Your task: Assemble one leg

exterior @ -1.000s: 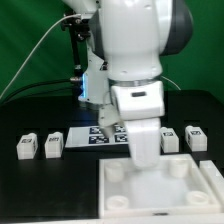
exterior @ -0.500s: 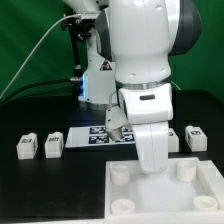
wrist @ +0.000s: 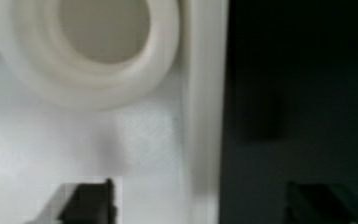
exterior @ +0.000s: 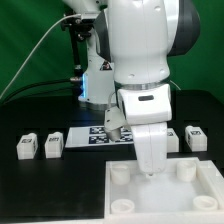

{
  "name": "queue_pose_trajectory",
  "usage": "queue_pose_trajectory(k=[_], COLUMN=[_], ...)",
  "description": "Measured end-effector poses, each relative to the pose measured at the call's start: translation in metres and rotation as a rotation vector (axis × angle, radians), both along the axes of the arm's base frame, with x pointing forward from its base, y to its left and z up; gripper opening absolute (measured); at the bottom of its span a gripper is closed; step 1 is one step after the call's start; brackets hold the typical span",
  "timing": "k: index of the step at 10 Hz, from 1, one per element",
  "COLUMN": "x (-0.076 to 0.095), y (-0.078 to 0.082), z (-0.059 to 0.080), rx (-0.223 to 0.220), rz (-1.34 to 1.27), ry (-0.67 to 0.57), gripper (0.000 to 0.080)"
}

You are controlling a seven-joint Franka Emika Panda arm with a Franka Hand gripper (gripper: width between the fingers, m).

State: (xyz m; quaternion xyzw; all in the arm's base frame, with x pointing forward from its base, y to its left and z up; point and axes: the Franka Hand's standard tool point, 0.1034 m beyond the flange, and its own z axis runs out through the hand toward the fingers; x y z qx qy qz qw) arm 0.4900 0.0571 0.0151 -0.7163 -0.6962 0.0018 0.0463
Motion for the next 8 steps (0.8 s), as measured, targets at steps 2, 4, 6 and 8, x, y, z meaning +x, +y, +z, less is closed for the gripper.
queue_pose_trajectory(k=[2, 4, 6, 8], x=[0.0, 0.0, 0.0001, 0.0001], y=[-0.0005, -0.0009, -0.0013, -0.0015], z=[-0.0001, -0.0001, -0.0001, -0.0001], rx=[0.0, -0.001, -0.001, -0.001], rz=[-0.001, -0.002, -0.002, -0.003], ry=[0.0, 0.0, 0.0, 0.0], gripper=[0.0634, 0.0645, 0.0649, 0.0649])
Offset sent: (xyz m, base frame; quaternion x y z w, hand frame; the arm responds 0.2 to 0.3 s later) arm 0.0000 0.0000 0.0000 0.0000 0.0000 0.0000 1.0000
